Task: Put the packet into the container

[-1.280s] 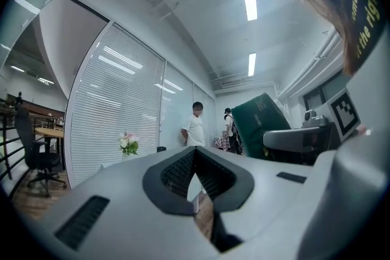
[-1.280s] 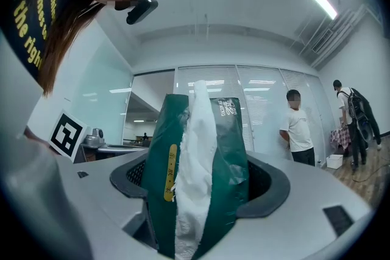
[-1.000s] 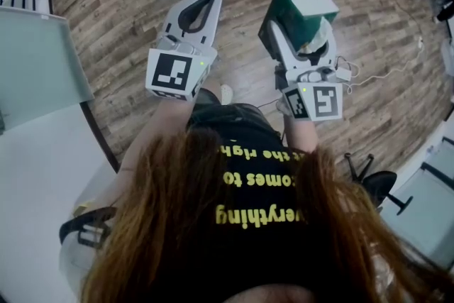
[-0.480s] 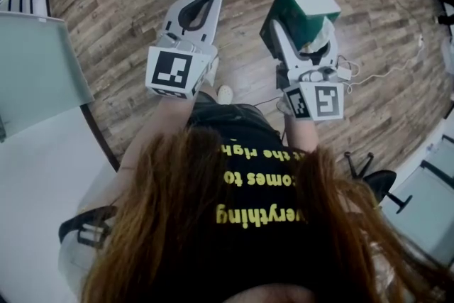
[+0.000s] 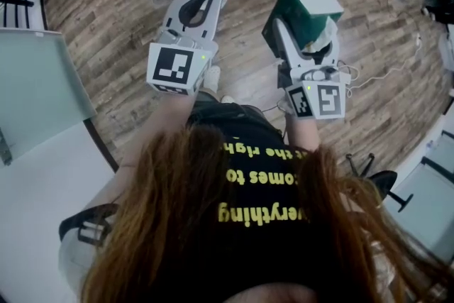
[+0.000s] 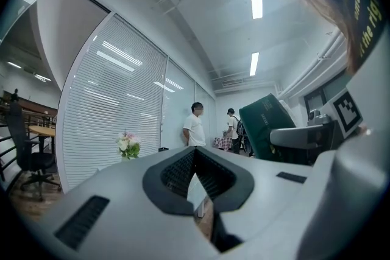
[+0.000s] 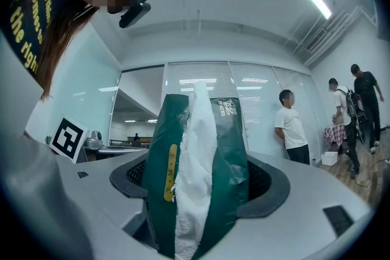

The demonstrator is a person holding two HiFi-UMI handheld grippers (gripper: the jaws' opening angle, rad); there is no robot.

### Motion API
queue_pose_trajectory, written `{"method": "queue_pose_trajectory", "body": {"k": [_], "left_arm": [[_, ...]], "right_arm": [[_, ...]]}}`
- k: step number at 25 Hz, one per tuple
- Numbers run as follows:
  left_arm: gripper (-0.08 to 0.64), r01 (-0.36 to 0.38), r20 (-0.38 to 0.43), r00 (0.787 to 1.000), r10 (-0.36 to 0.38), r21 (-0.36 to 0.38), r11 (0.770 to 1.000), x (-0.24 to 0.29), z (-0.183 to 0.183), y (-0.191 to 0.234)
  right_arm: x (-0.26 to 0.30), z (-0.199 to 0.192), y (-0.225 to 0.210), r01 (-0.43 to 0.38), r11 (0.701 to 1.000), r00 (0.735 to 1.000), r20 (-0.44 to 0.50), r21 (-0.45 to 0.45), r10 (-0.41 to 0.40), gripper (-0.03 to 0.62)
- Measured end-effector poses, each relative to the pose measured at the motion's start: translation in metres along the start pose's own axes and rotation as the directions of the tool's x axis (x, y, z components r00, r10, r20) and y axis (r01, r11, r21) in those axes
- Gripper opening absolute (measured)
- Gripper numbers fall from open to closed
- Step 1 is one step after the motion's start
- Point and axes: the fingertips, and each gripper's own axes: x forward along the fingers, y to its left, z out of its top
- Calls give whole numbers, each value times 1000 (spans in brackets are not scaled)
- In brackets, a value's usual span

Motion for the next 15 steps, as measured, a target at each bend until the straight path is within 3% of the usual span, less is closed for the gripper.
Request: {"method": "queue_pose_trajectory", "body": {"k": [15], "left_arm": [[2,36,20,999,-36,6,999,51,-1,77]], "right_arm": [[81,-6,-10,71,997,997,28,-3,-71,380]]}}
